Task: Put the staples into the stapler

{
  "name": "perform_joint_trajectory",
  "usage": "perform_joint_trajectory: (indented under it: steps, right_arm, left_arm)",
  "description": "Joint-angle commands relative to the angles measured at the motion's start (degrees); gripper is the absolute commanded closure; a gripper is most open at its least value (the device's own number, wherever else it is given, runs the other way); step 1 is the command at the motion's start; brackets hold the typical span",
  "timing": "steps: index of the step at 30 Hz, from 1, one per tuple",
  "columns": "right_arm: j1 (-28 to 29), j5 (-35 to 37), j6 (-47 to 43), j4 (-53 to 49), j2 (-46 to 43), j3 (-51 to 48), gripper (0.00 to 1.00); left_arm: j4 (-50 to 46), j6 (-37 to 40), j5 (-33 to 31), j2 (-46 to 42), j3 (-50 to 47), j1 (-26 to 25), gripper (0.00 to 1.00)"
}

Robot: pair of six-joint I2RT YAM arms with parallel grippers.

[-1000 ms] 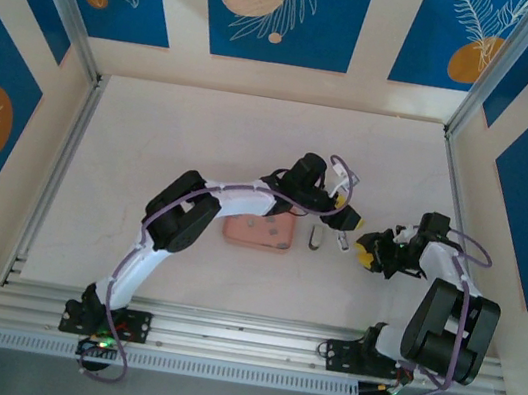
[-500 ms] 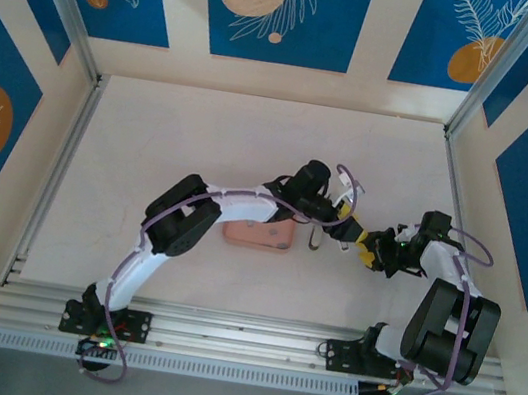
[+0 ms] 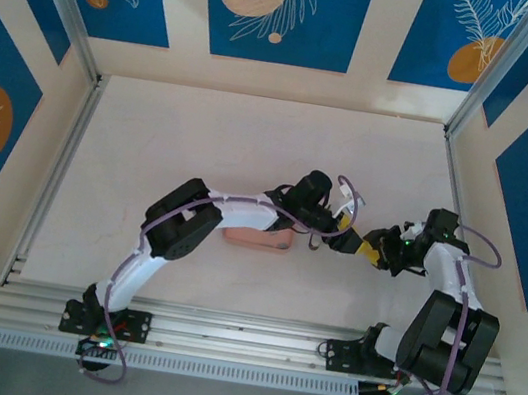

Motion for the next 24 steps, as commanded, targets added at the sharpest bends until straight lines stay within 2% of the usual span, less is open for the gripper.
perform_joint_trajectory:
  steps: [1, 5, 10, 15, 20, 24]
  right_arm:
    - [1.5, -1.6, 0.3, -1.7, -0.6, 2.5, 0.64]
    - [5.1, -0.8, 1.5, -0.8, 1.5, 4.3, 0.63]
    - [8.9, 0.4, 3.0, 1.2, 5.6, 5.9, 0.64]
    - [11.2, 1.9, 3.9, 3.3, 9.2, 5.3, 0.68]
    - [11.6, 8.5, 5.4, 3.8, 13.1, 1.3, 0.80]
    - [11.3, 11.0, 5.5, 4.1, 14.5, -0.1, 0.82]
  left_arm:
    - [0.5, 1.3, -5.6, -5.4, -1.5, 0.1, 0.15]
    - [-0.9, 3.2, -12.6, -9.2, -4.8, 1.8, 0.15]
    - [-0.6, 4.2, -17.0, -13.2, -9.5, 4.4, 0.15]
    - [0.0, 4.4, -17.5, -15.0, -12.1, 6.3, 0.15]
    - [1.2, 4.0, -16.8, -14.9, -13.0, 6.8, 0.14]
    - [1.6, 3.6, -16.5, -14.5, -13.1, 7.0, 0.15]
